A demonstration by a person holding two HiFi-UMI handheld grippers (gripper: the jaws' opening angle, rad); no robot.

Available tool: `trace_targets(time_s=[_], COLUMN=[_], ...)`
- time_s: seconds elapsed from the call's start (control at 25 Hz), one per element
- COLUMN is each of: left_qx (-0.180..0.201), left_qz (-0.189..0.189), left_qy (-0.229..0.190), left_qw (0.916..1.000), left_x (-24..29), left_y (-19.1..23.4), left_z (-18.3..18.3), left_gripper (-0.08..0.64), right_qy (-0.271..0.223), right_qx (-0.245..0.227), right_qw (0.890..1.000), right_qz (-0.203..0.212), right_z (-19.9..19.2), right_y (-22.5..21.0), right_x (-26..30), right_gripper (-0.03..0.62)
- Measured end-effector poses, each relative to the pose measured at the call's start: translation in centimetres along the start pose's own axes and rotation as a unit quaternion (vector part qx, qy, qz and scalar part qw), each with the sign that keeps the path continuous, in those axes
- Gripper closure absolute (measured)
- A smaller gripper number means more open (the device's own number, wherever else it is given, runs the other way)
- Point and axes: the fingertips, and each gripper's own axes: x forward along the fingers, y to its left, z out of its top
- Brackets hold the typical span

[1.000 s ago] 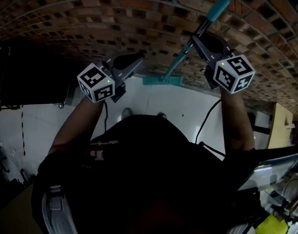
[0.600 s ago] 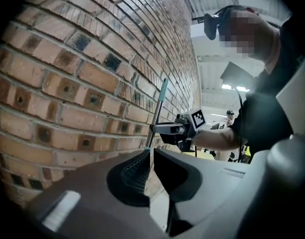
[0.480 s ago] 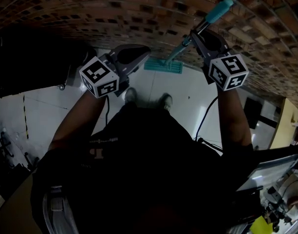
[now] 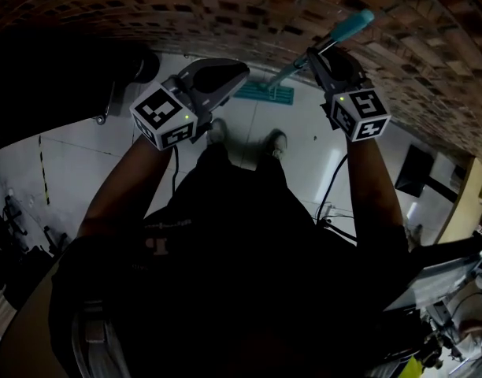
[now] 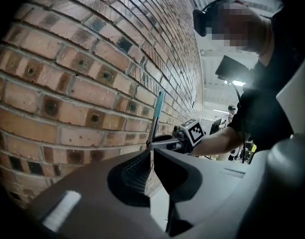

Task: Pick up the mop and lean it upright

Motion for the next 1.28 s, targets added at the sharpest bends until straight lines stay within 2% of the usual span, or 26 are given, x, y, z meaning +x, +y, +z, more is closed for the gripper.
trace_targets(time_s=[0.6, 0.84, 1.0, 1.12, 1.28], left_qx=[-0.015, -0.02, -0.026, -0.02, -0.019], left_qz=[0.005, 0.007, 0.008, 0.007, 0.007], left_qy=[0.02, 0.024, 0.029, 0.024, 0.019], left_qw=[0.9997, 0.9995, 0.9992, 0.9995, 0.9996], left_x=[0.4, 0.3, 0.2, -0.1, -0.4], left_y=[1.4, 1.8, 1.6, 1.3, 1.1], left_z=[-3.2, -4.7, -5.0, -4.6, -4.0], left_gripper=[0.554, 0.554, 0.554, 0.555, 0.554], right_qy=[0.045, 0.025, 0.035, 0.045, 0.054], right_qx=[-0.004, 0.002, 0.012, 0.01, 0.009], right_qw=[0.999, 0.999, 0.997, 0.997, 0.997], right_qz=[-0.026, -0.041, -0.061, -0.055, -0.051], right_z=[-8.6, -8.2, -8.1, -7.9, -8.0], right_y=[-1.9, -3.4, -4.6, -4.3, -4.0], right_x=[4.8, 6.3, 6.5, 6.5, 5.7], right_gripper=[0.482, 0.48, 0.474, 0.414, 0.396])
